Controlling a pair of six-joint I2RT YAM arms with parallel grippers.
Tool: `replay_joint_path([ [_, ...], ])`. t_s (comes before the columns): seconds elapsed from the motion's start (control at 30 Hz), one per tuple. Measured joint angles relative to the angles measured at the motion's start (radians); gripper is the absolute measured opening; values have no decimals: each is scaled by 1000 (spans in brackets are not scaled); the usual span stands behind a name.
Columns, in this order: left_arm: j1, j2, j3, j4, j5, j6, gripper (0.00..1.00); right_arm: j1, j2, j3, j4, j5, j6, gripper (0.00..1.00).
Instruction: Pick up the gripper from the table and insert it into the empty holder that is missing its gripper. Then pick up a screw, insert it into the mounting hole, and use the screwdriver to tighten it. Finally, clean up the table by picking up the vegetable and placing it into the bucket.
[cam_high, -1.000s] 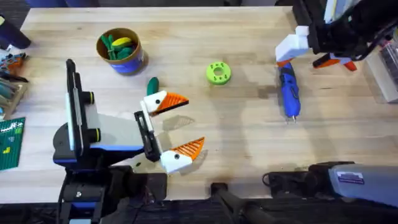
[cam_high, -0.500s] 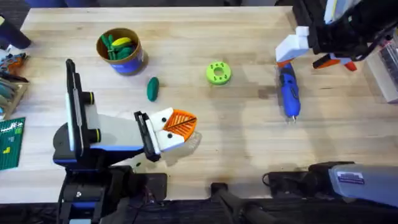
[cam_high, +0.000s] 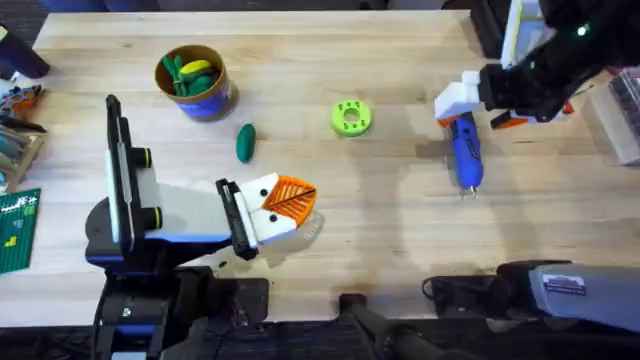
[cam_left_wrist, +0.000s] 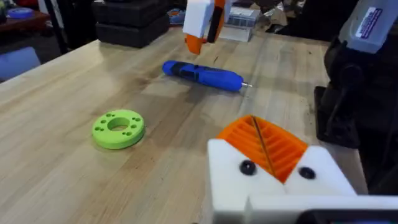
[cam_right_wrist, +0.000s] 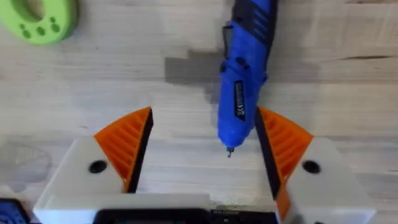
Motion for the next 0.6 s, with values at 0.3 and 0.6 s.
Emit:
replay_joint_path([
  [0.3,0,0,0,0,0,0,17,-101,59,-32,84,0,-72,950],
  [0.6,0,0,0,0,0,0,17,-105,181,-33,151,18,-125,950],
])
